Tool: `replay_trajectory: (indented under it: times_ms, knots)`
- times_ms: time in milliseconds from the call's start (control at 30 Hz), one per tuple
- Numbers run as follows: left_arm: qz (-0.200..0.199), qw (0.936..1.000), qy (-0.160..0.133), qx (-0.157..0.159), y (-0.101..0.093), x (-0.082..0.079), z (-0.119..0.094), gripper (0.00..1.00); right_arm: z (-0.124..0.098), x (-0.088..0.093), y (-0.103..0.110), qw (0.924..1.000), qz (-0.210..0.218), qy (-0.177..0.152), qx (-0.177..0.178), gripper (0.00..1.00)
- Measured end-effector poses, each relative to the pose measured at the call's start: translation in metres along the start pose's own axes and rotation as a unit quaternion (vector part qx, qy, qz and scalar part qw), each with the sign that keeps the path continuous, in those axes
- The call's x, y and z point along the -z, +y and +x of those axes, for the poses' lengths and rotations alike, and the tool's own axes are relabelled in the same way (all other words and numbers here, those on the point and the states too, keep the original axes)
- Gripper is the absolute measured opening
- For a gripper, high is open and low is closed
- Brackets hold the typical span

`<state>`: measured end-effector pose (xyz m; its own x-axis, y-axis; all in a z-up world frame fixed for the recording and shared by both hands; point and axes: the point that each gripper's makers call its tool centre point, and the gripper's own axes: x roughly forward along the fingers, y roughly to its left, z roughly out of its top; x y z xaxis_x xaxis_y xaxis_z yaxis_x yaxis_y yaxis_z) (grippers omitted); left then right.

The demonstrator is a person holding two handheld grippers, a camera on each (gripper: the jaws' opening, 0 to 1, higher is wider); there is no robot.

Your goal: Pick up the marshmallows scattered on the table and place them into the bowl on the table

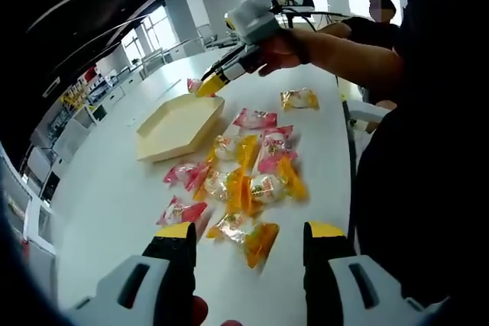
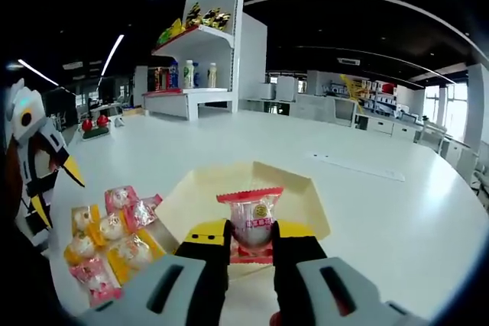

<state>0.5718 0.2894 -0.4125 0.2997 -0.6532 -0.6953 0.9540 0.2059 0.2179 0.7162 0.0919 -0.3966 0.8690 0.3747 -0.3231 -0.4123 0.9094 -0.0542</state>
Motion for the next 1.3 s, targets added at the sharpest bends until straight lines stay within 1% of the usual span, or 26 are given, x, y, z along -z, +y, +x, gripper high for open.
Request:
replay_trajectory:
  times_ms: [133, 333, 433, 567, 767, 967, 1033, 1067, 1100, 1167, 1233, 1300]
  knots:
    - [-0.004, 1.0000, 0.000, -0.003, 0.001, 0.001, 0.000, 0.57, 0.000, -0.002, 0.002, 1.0000, 0.001, -0.002, -0.002, 0.22]
    - [-0.004, 0.9999, 0.009, 0.005, -0.005, 0.005, 0.003, 0.57, -0.001, -0.003, 0.003, 1.0000, 0.001, 0.001, 0.000, 0.22]
    - [-0.002, 1.0000, 0.007, 0.006, -0.006, 0.004, 0.003, 0.57, -0.001, -0.007, 0.001, 0.9998, -0.018, 0.003, 0.004, 0.22]
    - [-0.004, 1.0000, 0.005, 0.005, -0.005, 0.004, 0.003, 0.57, -0.002, -0.010, -0.003, 0.9999, -0.012, 0.001, 0.008, 0.22]
    - [-0.002, 1.0000, 0.007, 0.006, -0.005, 0.004, 0.004, 0.57, 0.000, -0.005, -0.002, 0.9999, -0.008, 0.010, 0.008, 0.22]
    - [-0.003, 1.0000, 0.004, 0.004, -0.005, 0.003, 0.003, 0.57, 0.003, 0.000, 0.001, 0.9999, -0.001, 0.016, -0.003, 0.24]
    - [-0.003, 1.0000, 0.005, 0.002, -0.004, 0.005, 0.002, 0.57, 0.002, -0.007, 0.008, 0.9999, 0.003, 0.000, -0.016, 0.26]
    - [-0.004, 1.0000, 0.006, 0.002, -0.004, 0.006, 0.002, 0.57, 0.002, -0.008, 0.009, 0.9998, 0.004, -0.001, -0.018, 0.30]
    - [-0.005, 1.0000, 0.007, 0.002, -0.004, 0.007, 0.002, 0.57, 0.003, -0.009, 0.009, 0.9998, 0.005, -0.001, -0.018, 0.36]
    - [-0.004, 0.9999, 0.009, 0.001, -0.004, 0.008, 0.002, 0.57, 0.003, -0.007, 0.007, 0.9999, 0.000, 0.007, -0.011, 0.43]
    - [-0.003, 0.9999, 0.010, 0.000, -0.004, 0.008, 0.002, 0.57, 0.003, -0.005, 0.004, 1.0000, -0.001, 0.009, -0.003, 0.43]
    - [-0.004, 1.0000, 0.008, -0.002, -0.003, 0.008, 0.000, 0.57, 0.001, -0.005, 0.005, 0.9999, 0.009, 0.007, -0.004, 0.44]
